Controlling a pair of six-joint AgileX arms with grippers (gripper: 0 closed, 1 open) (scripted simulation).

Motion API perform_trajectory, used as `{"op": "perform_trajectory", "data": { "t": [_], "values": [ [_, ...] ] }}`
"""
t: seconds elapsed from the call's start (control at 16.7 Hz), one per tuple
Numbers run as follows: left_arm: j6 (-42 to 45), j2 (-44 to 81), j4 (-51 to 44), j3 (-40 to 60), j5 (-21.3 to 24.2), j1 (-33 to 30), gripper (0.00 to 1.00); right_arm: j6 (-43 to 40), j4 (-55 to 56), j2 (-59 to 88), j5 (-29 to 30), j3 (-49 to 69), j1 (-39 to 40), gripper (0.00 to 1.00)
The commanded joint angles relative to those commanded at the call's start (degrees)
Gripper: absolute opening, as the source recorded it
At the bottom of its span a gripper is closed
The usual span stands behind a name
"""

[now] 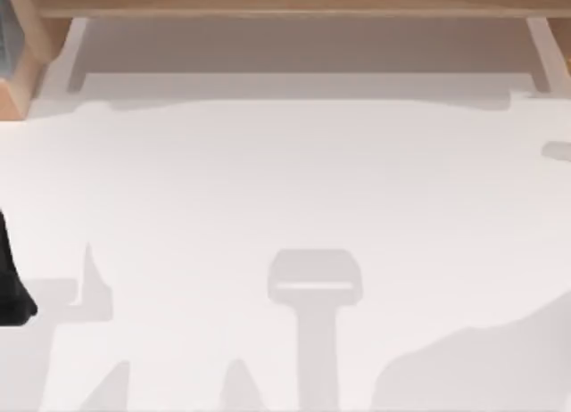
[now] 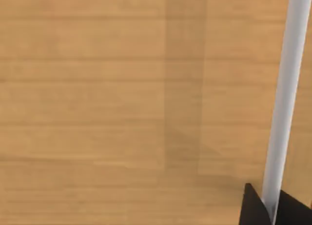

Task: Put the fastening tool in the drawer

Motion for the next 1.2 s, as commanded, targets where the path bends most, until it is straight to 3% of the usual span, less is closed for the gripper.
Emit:
{"op": "perform_trajectory", "data": {
  "t": [0.42,0.9,1.2],
  "values": [
    [0.00,0.00,0.00,0.00,0.00,0.00,1.00,0.17,0.39,-0.35,-0.19,-0.97,-0.45,0.00],
    [0.00,0.00,0.00,0.00,0.00,0.00,1.00,0.19,8.34,-6.68,-3.66,-15.32,-3.79,0.00],
    [0.00,0.00,0.00,0.00,0.00,0.00,1.00,0.25,8.65,-6.71,-3.69,-15.67,-3.83,0.00]
  ]
}}
